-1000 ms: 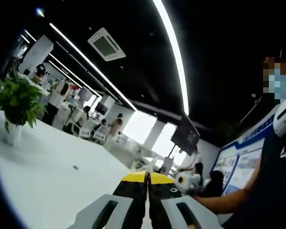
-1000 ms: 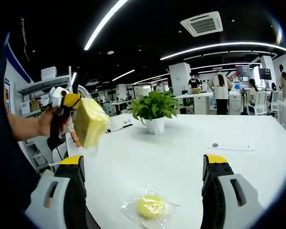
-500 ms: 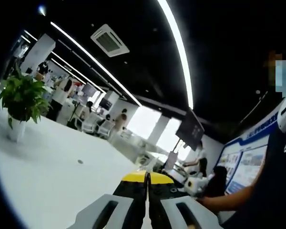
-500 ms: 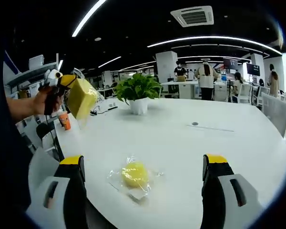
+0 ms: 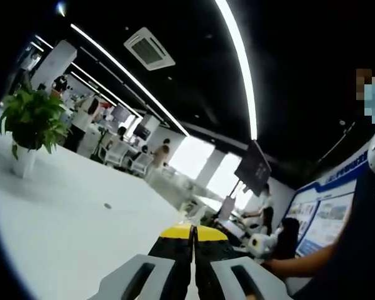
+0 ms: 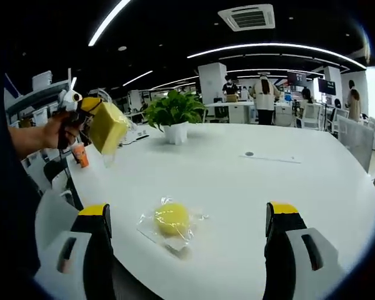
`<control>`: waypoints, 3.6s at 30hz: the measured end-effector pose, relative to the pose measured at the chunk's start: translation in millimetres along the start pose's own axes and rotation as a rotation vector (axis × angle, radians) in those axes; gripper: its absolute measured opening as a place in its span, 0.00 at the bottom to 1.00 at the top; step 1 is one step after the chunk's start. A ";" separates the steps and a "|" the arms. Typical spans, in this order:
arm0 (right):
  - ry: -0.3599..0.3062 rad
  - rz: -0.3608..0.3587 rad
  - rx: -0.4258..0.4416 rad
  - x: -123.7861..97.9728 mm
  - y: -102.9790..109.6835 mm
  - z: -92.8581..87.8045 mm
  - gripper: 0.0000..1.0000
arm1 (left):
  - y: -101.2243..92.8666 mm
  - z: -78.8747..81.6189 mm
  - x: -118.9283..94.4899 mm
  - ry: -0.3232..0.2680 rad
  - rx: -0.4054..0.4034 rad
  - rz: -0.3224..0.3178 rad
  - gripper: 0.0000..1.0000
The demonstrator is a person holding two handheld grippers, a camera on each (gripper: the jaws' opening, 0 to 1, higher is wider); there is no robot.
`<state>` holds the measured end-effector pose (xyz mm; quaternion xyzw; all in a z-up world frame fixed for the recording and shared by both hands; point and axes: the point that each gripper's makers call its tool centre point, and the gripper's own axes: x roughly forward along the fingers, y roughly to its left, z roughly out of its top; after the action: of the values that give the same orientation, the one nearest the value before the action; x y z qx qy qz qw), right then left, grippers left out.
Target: Compare the silicone blocks by pressing each to a similar depth, holding the contact briefly, and releasing to observe deformation and rebound differences across the visible hardness samples.
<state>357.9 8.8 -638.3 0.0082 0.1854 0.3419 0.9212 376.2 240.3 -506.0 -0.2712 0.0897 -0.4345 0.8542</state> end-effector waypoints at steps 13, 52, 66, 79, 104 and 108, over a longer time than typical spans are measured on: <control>0.020 -0.036 0.036 -4.1 -6.9 -20.4 0.96 | 27.1 -28.8 3.0 0.032 -0.035 0.045 0.00; 0.084 -0.047 0.097 -7.0 -2.2 -47.7 0.96 | 147.5 -119.3 -37.2 -0.020 -0.415 0.327 0.00; 0.100 -0.036 0.102 -7.2 -1.1 -52.2 0.96 | 199.4 -128.9 -54.7 -0.113 -0.445 0.512 0.00; 0.109 -0.036 0.102 -8.1 -5.3 -51.4 0.96 | 224.7 -165.6 -60.9 0.064 -0.342 0.663 0.00; 0.120 -0.034 0.070 3.7 -3.7 -48.5 0.96 | 211.6 -138.3 -79.2 0.253 0.049 0.572 0.89; 0.144 -0.035 0.069 7.8 -6.1 -55.9 0.96 | 198.4 -117.6 -90.4 0.237 0.114 0.540 0.99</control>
<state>347.8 2.8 -693.9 0.0121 0.2632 0.3189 0.9104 413.3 360.8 -719.2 -0.1364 0.2331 -0.2246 0.9363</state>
